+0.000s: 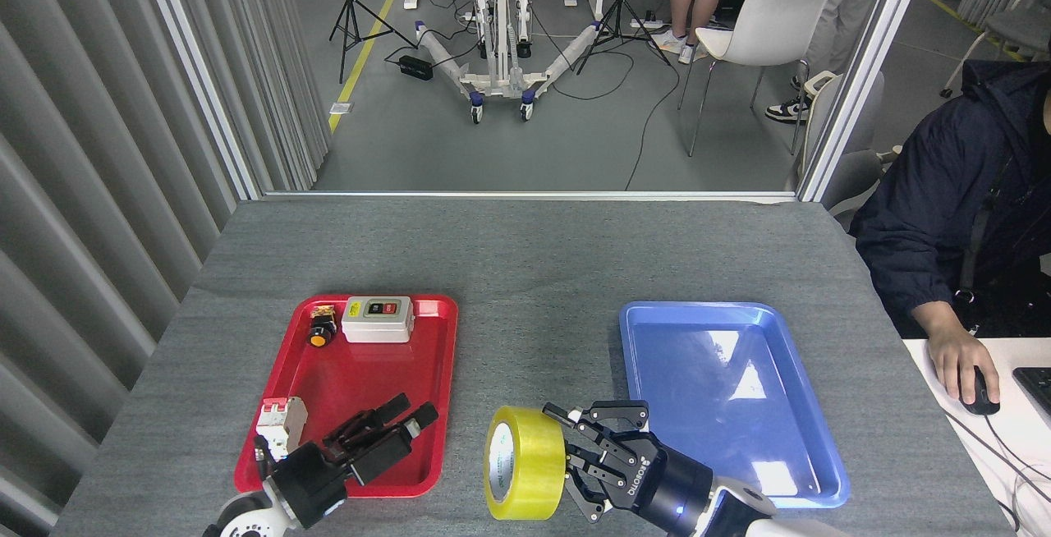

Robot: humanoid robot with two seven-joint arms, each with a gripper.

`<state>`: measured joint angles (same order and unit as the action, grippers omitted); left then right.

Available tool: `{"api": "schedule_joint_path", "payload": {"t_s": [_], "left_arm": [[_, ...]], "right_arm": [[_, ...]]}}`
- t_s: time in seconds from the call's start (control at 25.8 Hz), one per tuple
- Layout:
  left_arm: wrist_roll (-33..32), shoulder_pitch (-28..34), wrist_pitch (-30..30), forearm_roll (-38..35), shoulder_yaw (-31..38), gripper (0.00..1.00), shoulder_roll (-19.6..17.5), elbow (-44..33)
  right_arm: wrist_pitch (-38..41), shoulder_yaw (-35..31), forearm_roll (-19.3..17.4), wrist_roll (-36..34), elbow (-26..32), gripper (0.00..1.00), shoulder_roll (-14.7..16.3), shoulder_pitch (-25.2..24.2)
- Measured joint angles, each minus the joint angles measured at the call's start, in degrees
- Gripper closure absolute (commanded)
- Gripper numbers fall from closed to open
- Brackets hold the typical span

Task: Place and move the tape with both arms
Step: 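Grasp the tape roll with the right gripper and release the left gripper, then carry the tape roll with the right gripper over the blue tray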

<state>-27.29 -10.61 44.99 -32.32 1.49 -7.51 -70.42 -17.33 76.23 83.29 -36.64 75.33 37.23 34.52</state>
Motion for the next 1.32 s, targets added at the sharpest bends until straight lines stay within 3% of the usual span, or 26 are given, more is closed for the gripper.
{"api": "schedule_joint_path", "payload": {"t_s": [0.23, 0.39, 0.54, 0.74, 1.01, 1.2, 1.32], "left_arm": [[23.91, 0.2, -1.84, -17.41, 4.35, 0.0, 0.19, -1.74], [37.66, 0.4, -14.57, -32.21, 4.75, 0.0, 0.74, -3.9], [44.48, 0.66, -26.83, -42.85, 1.93, 0.0, 1.78, -4.84], [46.32, 1.84, -32.32, -51.75, 0.01, 0.0, 1.61, -5.67], [45.66, 4.31, -30.4, -55.23, -0.34, 0.0, 1.45, -6.04], [38.05, 5.24, -29.66, -55.28, -0.23, 0.0, 1.54, -6.19], [34.64, 5.36, -29.66, -55.07, -0.08, 0.0, 1.64, -6.28]], "right_arm": [[-1.83, -1.8, -0.21, 0.35, 0.38, 0.84, 0.53, -1.4], [-2.08, -8.01, -0.23, 0.36, 0.81, 0.83, 1.02, -5.11], [-1.83, -18.19, -0.24, 0.57, 1.37, 0.83, 0.72, -10.95], [-0.44, -32.42, -0.24, 2.46, 3.4, 0.82, 0.22, -19.61], [5.4, -54.1, -0.24, 13.17, 5.8, 0.79, -4.01, -29.21], [10.92, -66.42, -0.48, 21.73, 8.34, 0.78, -7.11, -33.69], [13.03, -70.62, -2.87, 28.58, 9.5, 0.78, -8.51, -34.79]]}}
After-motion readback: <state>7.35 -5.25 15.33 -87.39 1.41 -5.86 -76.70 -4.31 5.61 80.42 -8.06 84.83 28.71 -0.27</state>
